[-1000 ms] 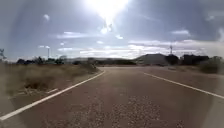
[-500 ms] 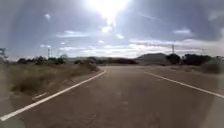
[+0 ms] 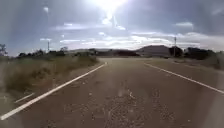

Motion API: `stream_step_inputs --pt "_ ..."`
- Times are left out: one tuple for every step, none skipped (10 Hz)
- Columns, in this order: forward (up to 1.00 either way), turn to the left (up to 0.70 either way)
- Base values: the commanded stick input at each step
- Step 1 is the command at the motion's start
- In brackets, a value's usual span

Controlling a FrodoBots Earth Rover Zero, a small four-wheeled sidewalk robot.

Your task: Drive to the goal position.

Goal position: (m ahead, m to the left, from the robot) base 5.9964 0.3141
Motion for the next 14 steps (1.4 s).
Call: stream_step_inputs --pt "0.97 0.0" --pt "0.97 0.0" --pt "0.97 0.0" --pt "0.97 0.0" --pt "0.97 0.0" --pt "0.97 0.0" --pt "0.97 0.0" --pt "0.97 0.0" --pt "0.93 0.0" --pt "0.84 0.0" --pt "0.81 0.0" --pt "0.8 0.0" --pt "0.8 0.0" --pt "0.8 0.0"
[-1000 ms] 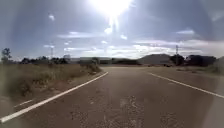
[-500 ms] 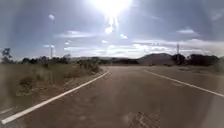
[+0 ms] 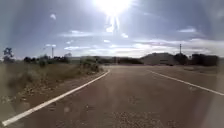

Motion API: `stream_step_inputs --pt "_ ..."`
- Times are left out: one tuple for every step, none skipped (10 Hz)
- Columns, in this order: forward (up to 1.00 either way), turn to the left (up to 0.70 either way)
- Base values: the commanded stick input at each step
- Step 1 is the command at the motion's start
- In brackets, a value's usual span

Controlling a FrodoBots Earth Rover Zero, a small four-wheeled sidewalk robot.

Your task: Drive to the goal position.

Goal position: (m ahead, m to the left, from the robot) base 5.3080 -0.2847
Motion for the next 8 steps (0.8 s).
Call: stream_step_inputs --pt "0.8 0.0" --pt "0.8 0.0" --pt "0.8 0.0" --pt "0.8 0.0" --pt "0.8 0.0" --pt "0.8 0.0" --pt "0.8 0.0" --pt "0.8 0.0"
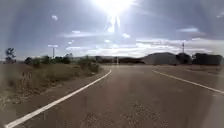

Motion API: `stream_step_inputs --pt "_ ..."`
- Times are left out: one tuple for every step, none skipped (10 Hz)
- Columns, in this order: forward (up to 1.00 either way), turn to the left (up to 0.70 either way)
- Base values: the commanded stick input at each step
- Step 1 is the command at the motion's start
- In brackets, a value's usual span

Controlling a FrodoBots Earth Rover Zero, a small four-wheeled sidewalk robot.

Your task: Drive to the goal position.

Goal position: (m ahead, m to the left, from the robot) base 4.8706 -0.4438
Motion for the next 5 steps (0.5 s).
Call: stream_step_inputs --pt "0.8 0.0" --pt "0.8 0.0" --pt "0.8 -0.01" --pt "0.8 -0.07" --pt "0.8 -0.23"
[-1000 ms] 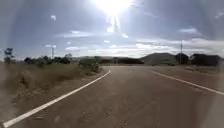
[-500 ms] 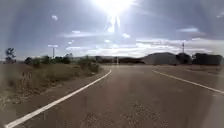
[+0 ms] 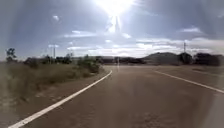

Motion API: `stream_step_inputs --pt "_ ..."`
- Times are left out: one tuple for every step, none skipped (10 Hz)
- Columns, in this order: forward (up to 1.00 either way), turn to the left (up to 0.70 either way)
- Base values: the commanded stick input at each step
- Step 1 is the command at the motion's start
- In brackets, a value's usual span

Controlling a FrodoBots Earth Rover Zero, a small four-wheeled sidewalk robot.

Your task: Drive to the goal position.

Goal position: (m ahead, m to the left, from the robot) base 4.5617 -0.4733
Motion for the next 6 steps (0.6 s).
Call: stream_step_inputs --pt "0.8 -0.32" --pt "0.8 -0.32" --pt "0.8 -0.15" --pt "0.8 -0.05" --pt "0.8 0.0" --pt "0.8 0.0"
